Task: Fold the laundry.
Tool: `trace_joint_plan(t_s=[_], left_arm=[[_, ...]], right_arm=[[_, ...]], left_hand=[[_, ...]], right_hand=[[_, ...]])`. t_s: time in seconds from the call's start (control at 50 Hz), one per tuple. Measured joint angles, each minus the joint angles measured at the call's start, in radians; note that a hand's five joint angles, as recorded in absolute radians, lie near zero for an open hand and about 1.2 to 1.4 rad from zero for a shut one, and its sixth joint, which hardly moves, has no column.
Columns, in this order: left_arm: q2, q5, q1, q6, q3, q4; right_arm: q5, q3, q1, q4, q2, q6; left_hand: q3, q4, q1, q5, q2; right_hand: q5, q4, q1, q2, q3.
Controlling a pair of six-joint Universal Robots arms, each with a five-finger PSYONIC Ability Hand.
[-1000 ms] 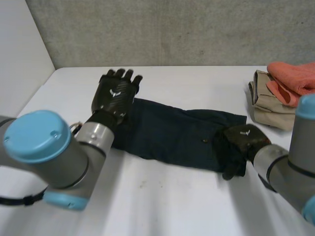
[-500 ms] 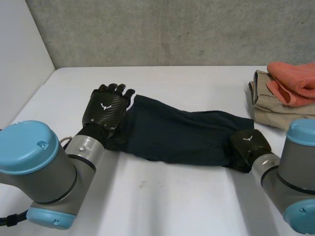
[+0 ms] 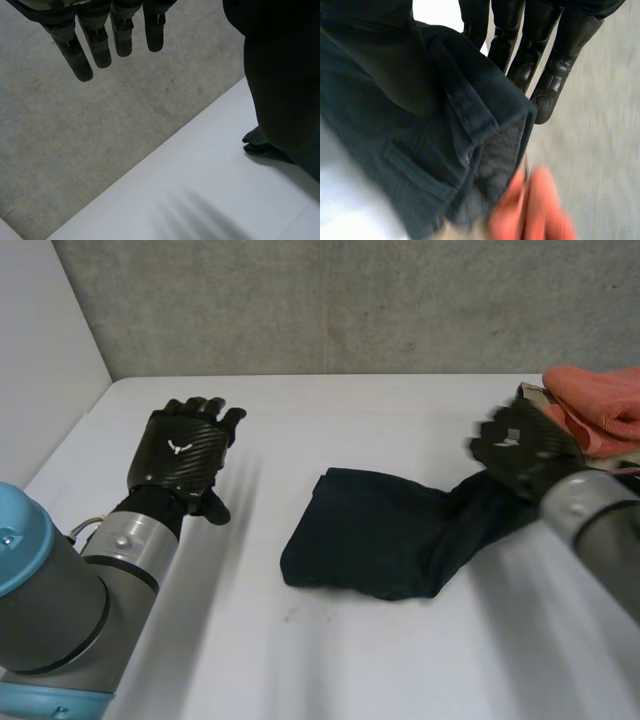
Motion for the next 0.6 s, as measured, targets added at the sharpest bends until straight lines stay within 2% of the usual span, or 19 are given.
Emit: trace_joint_plan(t_s=[0.04, 0.08, 0.14, 0.16, 0.18, 0.24, 0.26, 0.3, 0.32, 0.38, 0.4, 0.48, 0.6], left_arm=[[0.004, 0.000, 0.006, 0.000, -0.002, 0.000], [0.011, 0.001, 0.021, -0.001, -0.004, 0.001], [0.014, 0.002, 0.038, -0.001, -0.001, 0.002], [0.014, 0.002, 0.038, -0.001, -0.001, 0.002], [0.014, 0.003, 0.046, -0.001, 0.003, 0.003], [0.013, 0.003, 0.056, -0.001, 0.013, 0.004], [0.012, 0.003, 0.058, 0.000, 0.018, 0.005], [0.010, 0.003, 0.060, 0.000, 0.027, 0.006], [0.008, 0.003, 0.061, 0.001, 0.041, 0.007], [-0.002, 0.003, 0.062, 0.002, 0.088, 0.008], [-0.002, 0.003, 0.062, 0.002, 0.088, 0.008], [-0.040, 0.003, 0.048, 0.002, 0.184, 0.005], [-0.146, 0.034, -0.013, -0.001, 0.345, -0.025]], right_arm=[[-0.023, -0.020, 0.035, -0.017, 0.018, -0.008], [-0.097, -0.075, 0.143, -0.069, 0.094, -0.016], [-0.168, -0.132, 0.247, -0.109, 0.195, -0.015], [-0.168, -0.132, 0.247, -0.109, 0.195, -0.015], [-0.199, -0.167, 0.299, -0.124, 0.257, -0.011], [-0.227, -0.223, 0.361, -0.137, 0.349, 0.004], [-0.230, -0.237, 0.373, -0.138, 0.369, 0.014], [-0.229, -0.256, 0.386, -0.140, 0.391, 0.033], [-0.221, -0.276, 0.397, -0.142, 0.408, 0.071], [-0.171, -0.308, 0.404, -0.143, 0.409, 0.212], [-0.171, -0.308, 0.404, -0.143, 0.409, 0.212], [-0.054, -0.320, 0.393, -0.137, 0.333, 0.489], [0.066, -0.294, 0.341, -0.094, 0.183, 0.821]], left_hand=[[0.000, 0.000, 0.000, 0.000, 0.000], [0.000, 0.000, 0.000, 0.000, 0.000], [0.000, 0.000, 0.000, 0.000, 0.000], [0.000, 0.000, 0.000, 0.000, 0.000], [0.000, 0.000, 0.000, 0.000, 0.000], [0.000, 0.000, 0.000, 0.000, 0.000], [0.000, 0.000, 0.000, 0.000, 0.000], [0.000, 0.000, 0.000, 0.000, 0.000], [0.000, 0.000, 0.000, 0.000, 0.000], [0.000, 0.000, 0.000, 0.000, 0.000], [0.000, 0.000, 0.000, 0.000, 0.000], [0.000, 0.000, 0.000, 0.000, 0.000], [0.000, 0.000, 0.000, 0.000, 0.000]], right_hand=[[0.000, 0.000, 0.000, 0.000, 0.001], [0.000, 0.002, 0.000, 0.002, 0.016], [0.000, 0.002, 0.004, 0.002, 0.017], [0.000, 0.002, 0.004, 0.002, 0.017], [0.000, 0.002, 0.022, 0.002, 0.017], [-0.030, -0.060, -0.009, -0.052, -0.041], [-0.171, -0.213, -0.140, -0.204, -0.195], [-0.171, -0.213, -0.140, -0.204, -0.195], [-0.497, -0.543, -0.461, -0.540, -0.527], [-0.870, -0.920, -0.732, -0.908, -0.908], [-0.870, -0.920, -0.732, -0.908, -0.908], [-0.899, -0.957, -0.759, -0.953, -0.967], [-0.899, -0.957, -0.759, -0.953, -0.967]])
